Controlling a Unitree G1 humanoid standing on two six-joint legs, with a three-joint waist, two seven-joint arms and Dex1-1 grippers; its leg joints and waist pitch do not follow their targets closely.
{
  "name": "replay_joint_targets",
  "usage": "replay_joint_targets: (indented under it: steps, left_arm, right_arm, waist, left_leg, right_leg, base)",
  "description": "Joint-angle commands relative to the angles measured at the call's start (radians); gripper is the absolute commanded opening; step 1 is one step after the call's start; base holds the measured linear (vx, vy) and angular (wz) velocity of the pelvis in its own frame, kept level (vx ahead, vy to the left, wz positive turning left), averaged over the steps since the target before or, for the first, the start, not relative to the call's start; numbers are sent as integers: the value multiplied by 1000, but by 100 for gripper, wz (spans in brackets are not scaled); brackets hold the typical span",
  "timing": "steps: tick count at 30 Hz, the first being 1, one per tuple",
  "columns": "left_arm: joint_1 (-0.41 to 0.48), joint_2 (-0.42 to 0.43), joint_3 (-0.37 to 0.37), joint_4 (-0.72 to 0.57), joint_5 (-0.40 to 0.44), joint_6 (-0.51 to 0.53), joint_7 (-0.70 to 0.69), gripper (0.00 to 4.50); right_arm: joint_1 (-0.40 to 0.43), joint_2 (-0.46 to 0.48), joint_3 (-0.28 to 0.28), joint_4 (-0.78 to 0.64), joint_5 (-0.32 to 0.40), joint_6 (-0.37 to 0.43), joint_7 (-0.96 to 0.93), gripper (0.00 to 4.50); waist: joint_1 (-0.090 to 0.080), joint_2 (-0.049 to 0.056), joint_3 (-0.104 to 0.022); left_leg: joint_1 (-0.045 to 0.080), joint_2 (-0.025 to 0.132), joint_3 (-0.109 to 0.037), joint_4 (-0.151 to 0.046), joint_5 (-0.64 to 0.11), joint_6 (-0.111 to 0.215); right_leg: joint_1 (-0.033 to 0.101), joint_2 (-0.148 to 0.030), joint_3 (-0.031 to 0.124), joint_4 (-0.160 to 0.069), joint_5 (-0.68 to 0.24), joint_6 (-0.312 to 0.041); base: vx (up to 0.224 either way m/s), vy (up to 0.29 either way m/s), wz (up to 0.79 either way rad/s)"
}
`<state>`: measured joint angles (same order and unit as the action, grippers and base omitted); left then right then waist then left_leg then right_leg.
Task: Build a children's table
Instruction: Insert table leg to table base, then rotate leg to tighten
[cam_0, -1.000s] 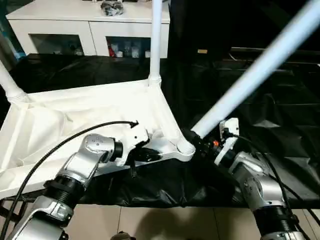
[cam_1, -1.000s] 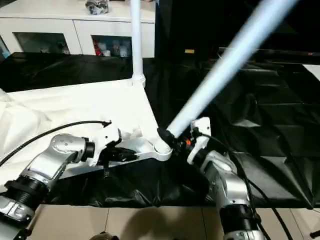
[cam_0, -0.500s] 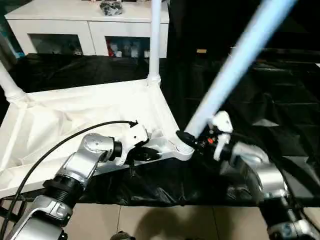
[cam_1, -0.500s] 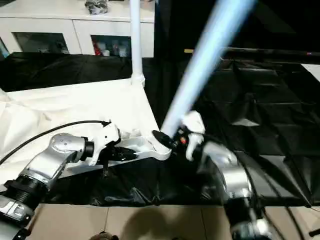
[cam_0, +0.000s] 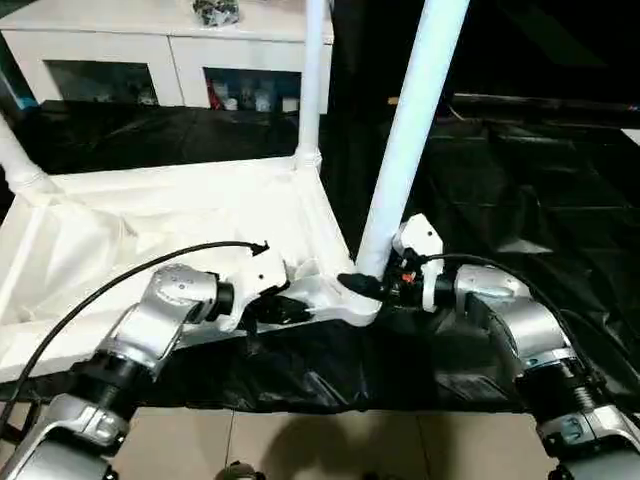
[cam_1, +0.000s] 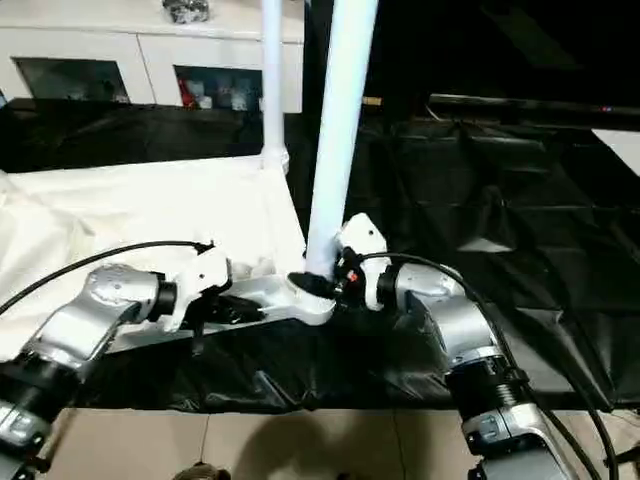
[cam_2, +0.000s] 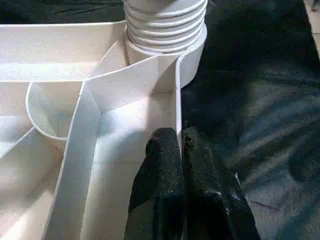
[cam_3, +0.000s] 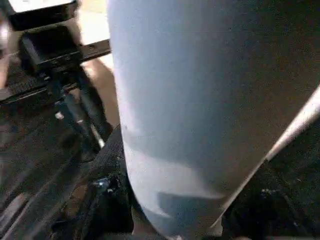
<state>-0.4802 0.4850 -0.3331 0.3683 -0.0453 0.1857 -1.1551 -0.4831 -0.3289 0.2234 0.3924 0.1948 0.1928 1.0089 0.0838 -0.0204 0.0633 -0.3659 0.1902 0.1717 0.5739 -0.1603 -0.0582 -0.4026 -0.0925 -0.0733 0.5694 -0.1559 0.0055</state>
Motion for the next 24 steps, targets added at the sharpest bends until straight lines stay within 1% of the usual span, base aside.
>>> replay_joint_targets:
  steps: [1, 3, 5, 6, 7, 8, 9, 10, 11, 13, 15, 16, 17, 18, 19, 20, 22, 23, 24]
  left_arm:
    - [-14, 25, 6, -30, 2, -6, -18, 0]
    - [-18, 34, 0, -36, -5, -11, -49, 0]
    - [-18, 37, -1, -40, -6, -9, -53, 0]
    - [-17, 38, -2, -42, -7, -8, -56, 0]
    - [-21, 40, -2, -42, -8, -6, -59, 0]
    - [-26, 43, -1, -41, -9, -3, -65, 0]
    - [-45, 50, 3, -32, -9, 0, -75, 0]
    - [-45, 51, 3, -31, -9, 0, -75, 0]
    - [-51, 53, 6, -27, -6, 0, -73, 0]
    - [-55, 54, 9, -22, -1, -1, -66, 0]
    - [-74, 38, 27, -8, 13, 19, -8, 0]
    - [-86, 20, 43, -4, 27, 53, 54, 0]
    - [-93, 2, 55, -7, 36, 77, 103, 0]
    - [-93, 1, 56, -7, 36, 78, 106, 0]
    - [-95, -6, 62, -9, 39, 86, 124, 0]
    - [-98, -21, 66, -21, 52, 108, 165, 0]
    - [-98, -52, 74, -63, 65, 172, 226, 0]
    - [-97, -69, 75, -85, 70, 200, 252, 0]
    - [-97, -69, 75, -85, 70, 200, 252, 0]
  right_arm:
    - [41, -25, 75, 77, -45, 12, 62, 190]
    - [37, -29, 77, 88, -43, -5, 98, 190]
    - [34, -30, 78, 93, -42, -8, 106, 190]
    - [33, -31, 80, 96, -40, -10, 110, 190]
    - [30, -30, 80, 100, -39, -15, 117, 190]
    - [25, -30, 80, 106, -38, -24, 129, 190]
    - [12, -26, 80, 125, -38, -62, 156, 190]
    - [12, -26, 80, 125, -39, -63, 156, 190]
    - [8, -22, 80, 133, -40, -74, 160, 190]
    - [2, -18, 77, 144, -43, -80, 159, 190]
    - [-19, 3, 62, 180, -64, -99, 91, 190]
    - [-38, 22, 41, 214, -84, -120, 12, 190]
    - [-54, 39, 18, 241, -95, -123, -62, 190]
    - [-55, 40, 17, 242, -95, -123, -66, 190]
    - [-62, 47, 7, 253, -97, -121, -95, 190]
    - [-78, 66, -21, 280, -91, -105, -162, 190]
    - [-110, 107, -72, 334, -78, -82, -288, 190]
    - [-126, 127, -91, 367, -74, -77, -343, 190]
    - [-126, 127, -91, 367, -74, -77, -343, 190]
  waist:
    - [-7, 12, -33]
    - [-5, 10, -31]
    - [-3, 8, -32]
    - [-2, 7, -31]
    - [-1, 7, -30]
    - [-1, -1, -30]
    - [1, 3, -32]
    - [2, 4, -31]
    - [2, 1, -33]
    - [3, 0, -33]
    - [2, -4, -36]
    - [2, -3, -36]
    - [0, -1, -33]
    - [-1, -4, -34]
    - [-1, -4, -34]
    - [-2, -5, -35]
    - [-7, -2, -35]
    - [-13, 0, -37]
    - [-13, 0, -37]
  left_leg:
    - [31, 35, -32, -92, -617, -41]
    - [30, 36, -32, -95, -608, -38]
    - [30, 37, -29, -98, -584, -33]
    - [27, 38, -28, -100, -565, -31]
    - [27, 38, -25, -100, -558, -29]
    - [27, 38, -24, -100, -554, -27]
    - [28, 39, -24, -99, -546, -26]
    - [26, 40, -23, -100, -533, -26]
    - [26, 40, -22, -100, -525, -25]
    - [25, 41, -19, -101, -503, -23]
    - [25, 41, -17, -100, -488, -25]
    - [26, 40, -18, -100, -489, -28]
    - [28, 40, -18, -99, -499, -39]
    - [27, 38, -21, -98, -498, -45]
    - [27, 38, -22, -98, -500, -44]
    - [26, 40, -23, -98, -495, -46]
    - [25, 40, -24, -100, -502, -51]
    - [24, 40, -25, -100, -505, -60]
    - [24, 40, -25, -100, -505, -60]
  right_leg:
    - [2, -59, 26, -107, -694, -61]
    - [6, -60, 28, -104, -677, -68]
    - [8, -61, 33, -102, -644, -83]
    - [10, -61, 36, -98, -617, -96]
    - [8, -60, 38, -97, -606, -106]
    - [9, -60, 38, -96, -607, -108]
    - [10, -63, 39, -94, -606, -114]
    - [11, -63, 41, -93, -588, -122]
    - [13, -63, 41, -93, -576, -126]
    - [14, -61, 43, -87, -539, -143]
    - [15, -61, 43, -84, -536, -151]
    - [15, -60, 42, -84, -541, -153]
    - [12, -61, 41, -85, -561, -150]
    - [15, -64, 38, -86, -585, -141]
    - [15, -64, 37, -90, -599, -133]
    - [15, -65, 39, -90, -599, -125]
    - [15, -63, 38, -89, -588, -131]
    - [17, -59, 37, -86, -546, -142]
    - [17, -59, 37, -86, -546, -142]
  base:
    - [0, 0, 0]
    - [0, 0, 0]
    - [0, 0, 0]
    - [0, 0, 0]
    - [0, 0, 0]
    - [0, 0, 0]
    - [0, 0, 0]
    - [0, 0, 0]
    - [0, 0, 0]
    - [0, 0, 0]
    - [0, 0, 0]
    - [0, 0, 0]
    - [0, 0, 0]
    - [0, 0, 0]
    - [0, 0, 0]
    - [0, 0, 0]
    - [0, 0, 0]
    - [0, 0, 0]
    - [0, 0, 0]
